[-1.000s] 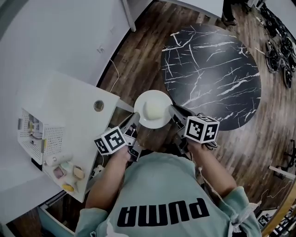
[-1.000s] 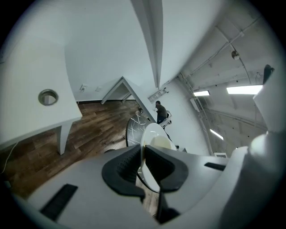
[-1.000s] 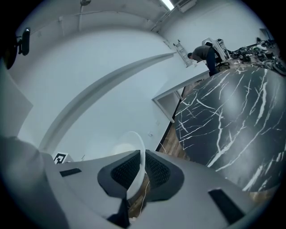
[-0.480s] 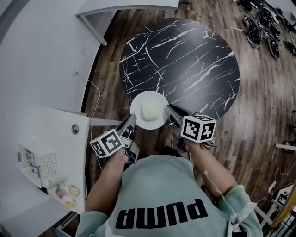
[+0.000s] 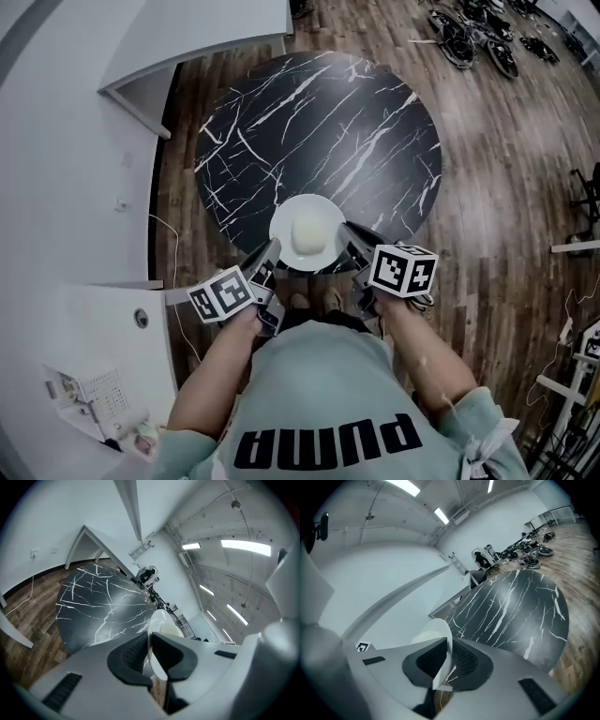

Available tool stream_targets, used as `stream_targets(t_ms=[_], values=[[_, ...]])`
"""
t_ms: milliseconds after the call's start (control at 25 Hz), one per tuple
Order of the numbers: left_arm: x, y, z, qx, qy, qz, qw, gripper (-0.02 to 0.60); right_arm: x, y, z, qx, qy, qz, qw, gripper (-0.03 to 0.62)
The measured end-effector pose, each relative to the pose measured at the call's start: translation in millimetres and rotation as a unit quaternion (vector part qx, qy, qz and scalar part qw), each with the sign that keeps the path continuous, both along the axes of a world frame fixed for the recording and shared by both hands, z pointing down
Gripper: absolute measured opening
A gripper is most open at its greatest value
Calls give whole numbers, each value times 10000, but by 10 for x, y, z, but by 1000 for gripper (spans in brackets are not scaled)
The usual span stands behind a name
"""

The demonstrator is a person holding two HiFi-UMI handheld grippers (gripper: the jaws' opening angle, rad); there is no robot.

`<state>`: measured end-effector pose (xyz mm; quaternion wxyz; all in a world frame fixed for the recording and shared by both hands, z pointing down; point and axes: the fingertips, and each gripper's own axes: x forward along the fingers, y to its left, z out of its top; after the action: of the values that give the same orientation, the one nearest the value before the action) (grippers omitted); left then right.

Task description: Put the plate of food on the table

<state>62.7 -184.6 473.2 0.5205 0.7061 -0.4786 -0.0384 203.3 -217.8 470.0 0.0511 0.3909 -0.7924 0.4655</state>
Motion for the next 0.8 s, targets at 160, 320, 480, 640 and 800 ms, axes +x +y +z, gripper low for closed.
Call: stream_targets(t_ms=[160,320,480,640,800], values=[[166,-179,52,-52,139,470,9988,35,196,-51,31,-83,99,450,9989,40],[272,-331,143,-128,270,817,9962,34,312,-129,92,-132,225,791,9965,40],[419,-583,245,-125,212,1024,9944,34,472,-307,209,-165,241,1010,9945,40],[597,-865,393,-210,92,1095,9937,34,644,-569,394,-276,185,1065,9938,40],[850,-1176,595,-401,25,1024,9939,34,897,-909,605,-398,225,982,9941,40]])
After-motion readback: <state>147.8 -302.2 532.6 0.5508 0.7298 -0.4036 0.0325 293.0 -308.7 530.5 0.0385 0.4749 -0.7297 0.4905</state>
